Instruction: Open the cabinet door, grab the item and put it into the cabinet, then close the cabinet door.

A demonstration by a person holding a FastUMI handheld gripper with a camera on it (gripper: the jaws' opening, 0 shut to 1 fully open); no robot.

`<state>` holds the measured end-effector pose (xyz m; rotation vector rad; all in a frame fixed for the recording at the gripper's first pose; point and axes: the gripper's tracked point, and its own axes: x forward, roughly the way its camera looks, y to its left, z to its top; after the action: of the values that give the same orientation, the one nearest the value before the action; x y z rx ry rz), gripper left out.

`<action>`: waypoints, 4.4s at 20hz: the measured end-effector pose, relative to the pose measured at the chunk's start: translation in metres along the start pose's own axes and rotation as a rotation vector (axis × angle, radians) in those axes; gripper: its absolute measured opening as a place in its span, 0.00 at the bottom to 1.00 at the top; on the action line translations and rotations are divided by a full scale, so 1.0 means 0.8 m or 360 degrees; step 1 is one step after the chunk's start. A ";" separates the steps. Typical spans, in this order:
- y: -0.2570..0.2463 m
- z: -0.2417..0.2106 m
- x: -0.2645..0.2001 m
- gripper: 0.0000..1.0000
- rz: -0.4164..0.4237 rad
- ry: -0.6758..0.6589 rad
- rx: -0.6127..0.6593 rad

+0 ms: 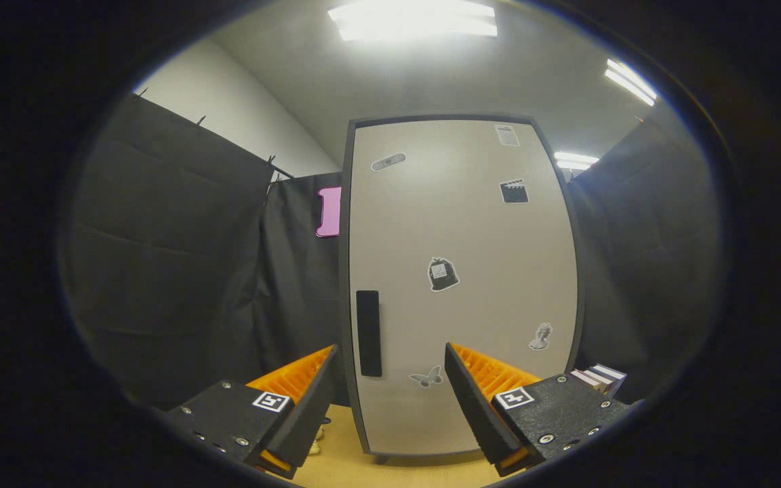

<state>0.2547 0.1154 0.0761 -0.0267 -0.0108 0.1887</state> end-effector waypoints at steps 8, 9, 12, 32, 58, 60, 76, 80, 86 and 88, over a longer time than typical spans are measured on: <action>0.017 -0.014 0.081 0.93 0.0001 0.0073 -0.0011; 0.021 -0.016 0.090 0.92 0.0013 0.0079 -0.0018; 0.026 -0.027 0.118 0.84 0.0016 0.0141 -0.0034; 0.030 -0.037 0.074 0.27 0.0190 0.0298 0.0039; -0.065 -0.012 -0.112 0.24 0.0274 0.0368 0.0190; -0.075 -0.010 -0.122 0.21 0.0259 0.0359 0.0206; -0.173 -0.002 -0.168 0.11 -0.0094 0.0328 0.0081; -0.208 0.000 -0.177 0.11 -0.0241 0.0323 0.0025; -0.282 0.003 -0.199 0.11 -0.0570 0.0258 -0.0098; -0.292 0.008 -0.205 0.04 -0.0582 0.0234 -0.0097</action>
<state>0.1376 -0.1443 0.0875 -0.0984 0.1247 -0.1797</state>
